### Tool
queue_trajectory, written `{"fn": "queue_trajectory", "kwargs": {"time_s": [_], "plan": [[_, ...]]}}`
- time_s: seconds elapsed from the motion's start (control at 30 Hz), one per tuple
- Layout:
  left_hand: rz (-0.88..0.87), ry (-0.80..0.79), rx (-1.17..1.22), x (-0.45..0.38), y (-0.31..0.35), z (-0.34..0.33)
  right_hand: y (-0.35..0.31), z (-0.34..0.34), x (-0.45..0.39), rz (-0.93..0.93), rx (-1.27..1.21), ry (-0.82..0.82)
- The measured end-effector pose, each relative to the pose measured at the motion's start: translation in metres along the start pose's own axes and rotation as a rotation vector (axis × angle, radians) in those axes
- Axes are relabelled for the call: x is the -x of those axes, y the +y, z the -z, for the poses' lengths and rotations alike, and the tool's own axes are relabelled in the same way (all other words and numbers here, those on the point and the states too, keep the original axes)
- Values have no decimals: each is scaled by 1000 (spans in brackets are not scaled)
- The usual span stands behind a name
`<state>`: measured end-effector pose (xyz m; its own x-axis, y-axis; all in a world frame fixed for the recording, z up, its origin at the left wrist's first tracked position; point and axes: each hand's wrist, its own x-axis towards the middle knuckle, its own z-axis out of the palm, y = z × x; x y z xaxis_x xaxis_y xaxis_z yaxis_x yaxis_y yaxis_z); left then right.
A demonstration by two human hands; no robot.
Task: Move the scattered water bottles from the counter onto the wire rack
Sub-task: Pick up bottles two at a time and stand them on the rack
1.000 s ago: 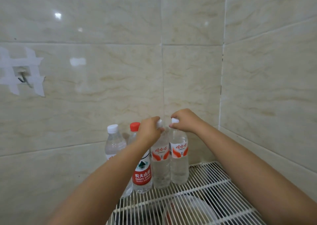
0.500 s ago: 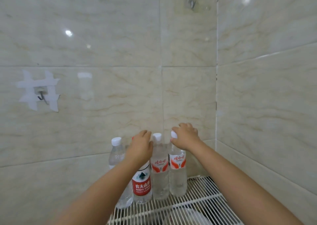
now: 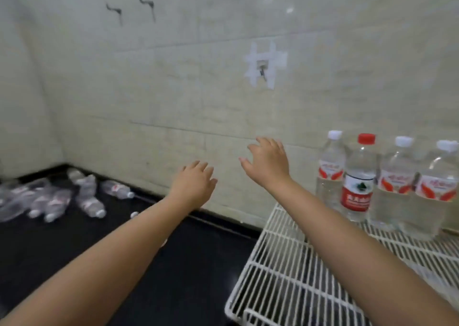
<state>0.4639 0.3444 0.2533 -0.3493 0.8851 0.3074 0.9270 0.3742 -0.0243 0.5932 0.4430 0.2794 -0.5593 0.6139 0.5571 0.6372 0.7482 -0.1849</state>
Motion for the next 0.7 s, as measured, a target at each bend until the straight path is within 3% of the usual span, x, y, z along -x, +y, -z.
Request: {"fn": "queue_trajectory", "kwargs": {"time_s": [0.2,0.3,0.43,0.57,0.7], "plan": [[284,1,24,108,-160,-37,-164,-89,14,197,-123,-154],[446,-100,-36,158,-241,-59,-243,-140,31,229,-186,-215],[510,-228,-67,214,-330,-77,-328,-206,63,189,-192,-366],[505,-305,-84,252,-393,-94,-374,-261,98,158,-121,-555],[489,-363,-35,261,-431,-118,-380,-294,101,78,-59,-616]]}}
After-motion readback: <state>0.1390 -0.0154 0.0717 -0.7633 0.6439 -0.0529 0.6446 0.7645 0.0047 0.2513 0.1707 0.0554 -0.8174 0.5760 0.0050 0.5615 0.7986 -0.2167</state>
